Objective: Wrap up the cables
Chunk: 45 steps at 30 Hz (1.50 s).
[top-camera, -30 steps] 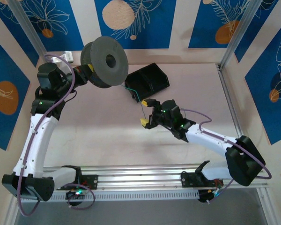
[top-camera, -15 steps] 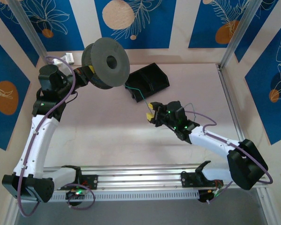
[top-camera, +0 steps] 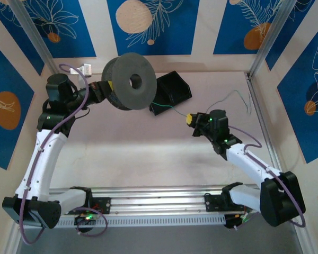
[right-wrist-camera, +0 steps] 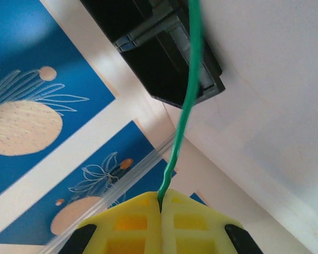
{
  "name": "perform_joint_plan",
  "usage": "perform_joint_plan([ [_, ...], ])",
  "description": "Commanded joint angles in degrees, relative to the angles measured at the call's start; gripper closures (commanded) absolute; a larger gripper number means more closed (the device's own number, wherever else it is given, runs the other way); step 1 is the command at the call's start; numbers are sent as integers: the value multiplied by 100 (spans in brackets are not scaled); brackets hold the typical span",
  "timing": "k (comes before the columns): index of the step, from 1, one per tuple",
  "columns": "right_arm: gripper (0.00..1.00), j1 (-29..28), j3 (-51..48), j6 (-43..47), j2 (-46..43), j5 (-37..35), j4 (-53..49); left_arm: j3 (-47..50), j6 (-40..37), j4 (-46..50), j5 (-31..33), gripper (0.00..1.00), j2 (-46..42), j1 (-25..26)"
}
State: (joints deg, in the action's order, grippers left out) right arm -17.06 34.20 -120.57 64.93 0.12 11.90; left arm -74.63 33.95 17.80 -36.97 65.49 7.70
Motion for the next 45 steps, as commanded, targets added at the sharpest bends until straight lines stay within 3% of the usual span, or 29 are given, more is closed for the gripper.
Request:
perform_joint_plan([
  [1, 100, 610, 123, -1580, 84, 72, -892, -492, -304, -255, -853, 100, -159, 8],
  [6, 100, 1529, 822, -444, 514, 671, -1215, -588, -753, 370, -1402, 100, -151, 12],
  [11, 100, 2075, 1571, 643, 1001, 1118, -1476, -597, -1171, 929, -1717, 100, -126, 169],
  [23, 100, 2545, 2667, 2219, 1623, 1741, -1367, -1207, -2902, 3271, -559, 100, 486, 1633],
  [28, 100, 2555, 2983, 2760, 1643, 1894, -1099, -1413, -3340, 3971, 486, 100, 997, 2238],
  [35, 100, 2356, 3528, 3235, 1686, 1988, -830, -1353, -3372, 4084, 1272, 100, 1627, 2820],
  [45, 100, 1389, 4536, 3896, 1839, 1821, -945, -1675, -2734, 3914, 2018, 100, 2547, 3054],
])
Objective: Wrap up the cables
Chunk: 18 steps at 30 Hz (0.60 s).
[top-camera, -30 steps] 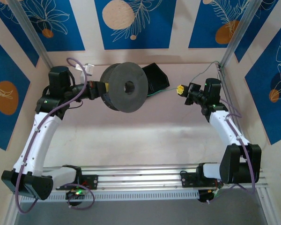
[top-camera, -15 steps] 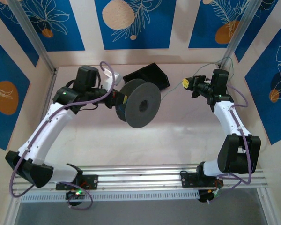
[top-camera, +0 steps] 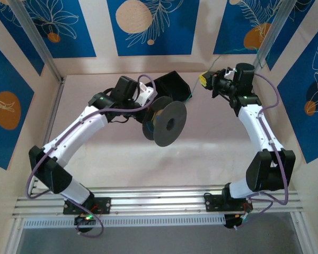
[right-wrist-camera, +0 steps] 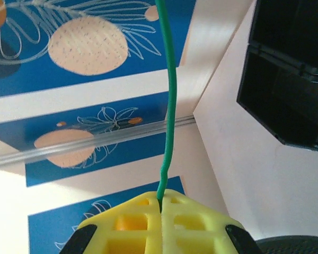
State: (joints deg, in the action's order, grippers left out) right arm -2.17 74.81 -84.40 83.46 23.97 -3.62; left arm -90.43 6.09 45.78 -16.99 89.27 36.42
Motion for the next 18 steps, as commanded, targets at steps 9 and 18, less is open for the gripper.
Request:
perform_joint_plan([
  [9, 100, -1080, 982, 728, 92, -772, 526, -686, 664, 1103, 361, 100, 698, 198],
  [18, 100, -1952, 1041, 1296, -71, -1512, 331, -1572, 1504, 1297, 934, 100, 1150, -182],
])
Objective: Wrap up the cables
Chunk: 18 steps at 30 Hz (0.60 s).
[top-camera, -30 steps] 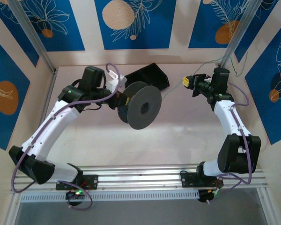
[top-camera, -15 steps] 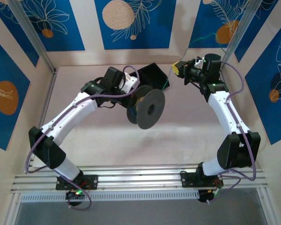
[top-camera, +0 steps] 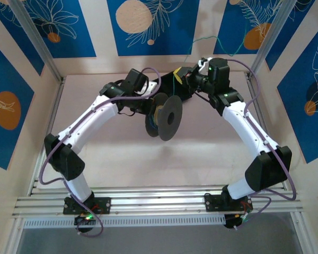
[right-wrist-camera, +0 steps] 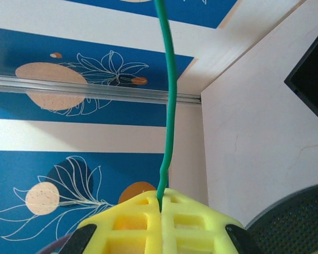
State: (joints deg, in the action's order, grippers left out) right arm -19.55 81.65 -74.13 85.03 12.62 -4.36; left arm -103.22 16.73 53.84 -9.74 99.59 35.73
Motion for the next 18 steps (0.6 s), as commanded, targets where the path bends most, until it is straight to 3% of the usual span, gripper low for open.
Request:
perform_joint_plan([
  [1, 100, -312, 361, 305, -233, -447, 429, -395, 510, 496, 279, 100, 137, -138],
  [10, 100, -1054, 352, 345, -108, -822, 730, -782, 1094, 463, 641, 100, 184, -258],
  [18, 100, -1931, 168, 964, -319, -1608, 564, -761, 1669, 255, 1123, 100, 52, -579],
])
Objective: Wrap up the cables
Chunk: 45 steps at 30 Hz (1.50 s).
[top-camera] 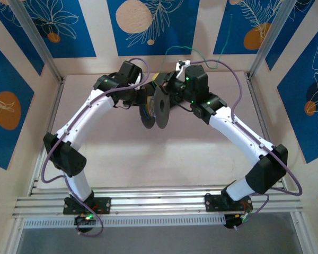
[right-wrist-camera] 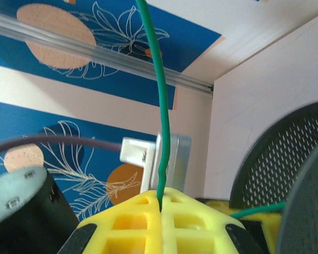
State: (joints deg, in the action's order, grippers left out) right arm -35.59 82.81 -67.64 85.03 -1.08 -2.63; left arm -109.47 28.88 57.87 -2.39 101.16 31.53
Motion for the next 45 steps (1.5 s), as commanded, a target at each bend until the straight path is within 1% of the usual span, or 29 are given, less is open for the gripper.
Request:
perform_joint_plan([
  [1, 100, -448, 32, 433, -333, -376, 361, -141, 535, -172, 446, 100, -115, -194],
  [5, 100, -885, 20, 872, -328, -837, 224, -96, 844, -326, 541, 100, -183, -300],
  [10, 100, -1355, -212, 1122, -338, -1333, 290, 73, 1267, -513, 749, 100, -371, -483],
  [15, 100, -1852, -518, 1193, -356, -1926, 374, 248, 1539, -657, 1030, 100, -624, -669],
  [19, 100, -2213, -949, 1024, -397, -2459, 533, 295, 1677, -745, 1134, 100, -764, -842],
  [23, 100, -2315, -1217, 745, -369, -2679, 753, 279, 1662, -868, 1150, 100, -882, -912],
  [27, 100, -2304, -1026, 788, -339, -2733, 650, 369, 1497, -939, 1096, 100, -1011, -905],
  [28, 98, -2281, -955, 830, -347, -2695, 629, 443, 1442, -997, 1104, 100, -1081, -910],
  [30, 88, -2229, -872, 866, -380, -2548, 574, 596, 1303, -1130, 1160, 100, -1228, -909],
  [31, 85, -2182, -860, 849, -410, -2379, 542, 694, 1194, -1236, 1194, 100, -1312, -903],
  [33, 76, -2082, -881, 828, -493, -1972, 520, 758, 981, -1277, 1404, 100, -1433, -904],
  [35, 62, -1937, -1006, 889, -583, -1223, 745, 748, 659, -1309, 1586, 100, -1515, -916],
  [36, 52, -1863, -1090, 917, -609, -770, 919, 720, 477, -1336, 1637, 100, -1541, -910],
  [38, 38, -1629, -1217, 902, -602, 373, 1316, 700, 94, -1492, 1603, 100, -1643, -906],
  [39, 33, -1559, -1231, 916, -606, 731, 1331, 690, -63, -1554, 1594, 100, -1697, -907],
  [40, 30, -1490, -1211, 1012, -629, 1007, 1224, 722, -255, -1669, 1503, 100, -1773, -905],
  [41, 27, -1463, -1199, 1203, -686, 1146, 1056, 750, -391, -1729, 1488, 100, -1852, -909],
  [44, 14, -1447, -1232, 1790, -970, 1138, 406, 864, -699, -1823, 1461, 100, -2092, -903],
  [45, 13, -1433, -1221, 1942, -1042, 1121, 210, 923, -772, -1842, 1470, 100, -2176, -903],
])
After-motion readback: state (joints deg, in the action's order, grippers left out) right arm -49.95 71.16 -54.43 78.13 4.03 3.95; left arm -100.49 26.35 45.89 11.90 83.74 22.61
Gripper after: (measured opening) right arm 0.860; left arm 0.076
